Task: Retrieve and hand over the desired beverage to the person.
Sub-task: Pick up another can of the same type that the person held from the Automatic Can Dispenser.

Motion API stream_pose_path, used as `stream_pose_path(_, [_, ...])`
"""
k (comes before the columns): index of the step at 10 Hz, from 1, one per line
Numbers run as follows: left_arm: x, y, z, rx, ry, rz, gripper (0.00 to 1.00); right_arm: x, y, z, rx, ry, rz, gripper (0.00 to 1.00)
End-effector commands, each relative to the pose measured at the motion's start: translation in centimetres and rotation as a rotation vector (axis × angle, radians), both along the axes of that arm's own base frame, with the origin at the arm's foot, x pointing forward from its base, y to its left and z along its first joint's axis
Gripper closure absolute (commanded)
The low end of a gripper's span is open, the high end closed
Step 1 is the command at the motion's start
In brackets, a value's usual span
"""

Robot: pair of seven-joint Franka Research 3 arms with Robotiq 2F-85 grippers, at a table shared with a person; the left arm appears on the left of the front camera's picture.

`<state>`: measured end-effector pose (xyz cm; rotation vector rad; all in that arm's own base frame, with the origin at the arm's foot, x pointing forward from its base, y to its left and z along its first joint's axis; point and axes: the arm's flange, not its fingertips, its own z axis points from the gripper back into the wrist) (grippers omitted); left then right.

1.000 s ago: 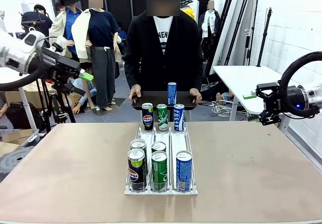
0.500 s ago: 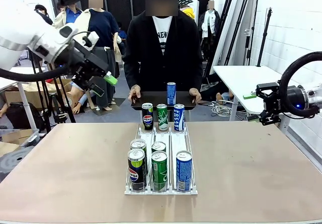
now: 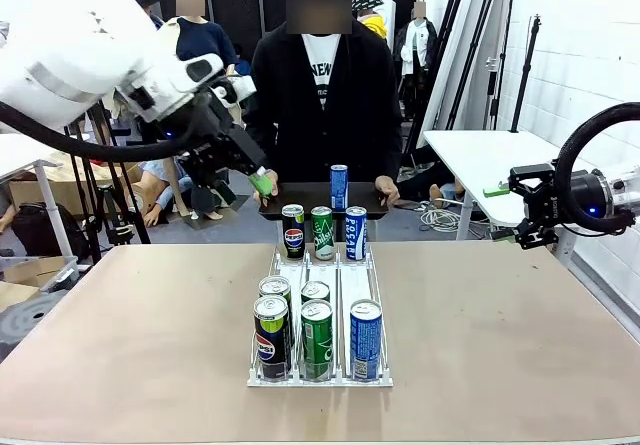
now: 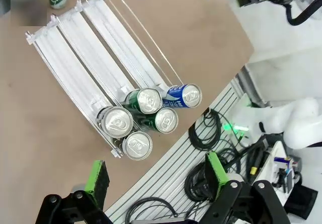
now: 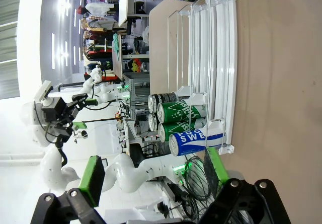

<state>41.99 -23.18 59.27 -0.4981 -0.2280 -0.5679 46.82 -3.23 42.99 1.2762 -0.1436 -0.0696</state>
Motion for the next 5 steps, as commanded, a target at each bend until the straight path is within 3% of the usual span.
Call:
stream_pose_path(1, [-0.5, -2.4, -0.5, 0.074, -0.03, 0.004, 0.0, -0.2, 0.0, 0.1, -0.009, 0.004, -0.001, 0.0])
stream_pose_path(5, [-2.3, -8.0, -3.0, 0.205, -0.024, 0.012, 0.0, -0.2, 0.0, 0.1, -0.009, 0.004, -0.001, 0.0])
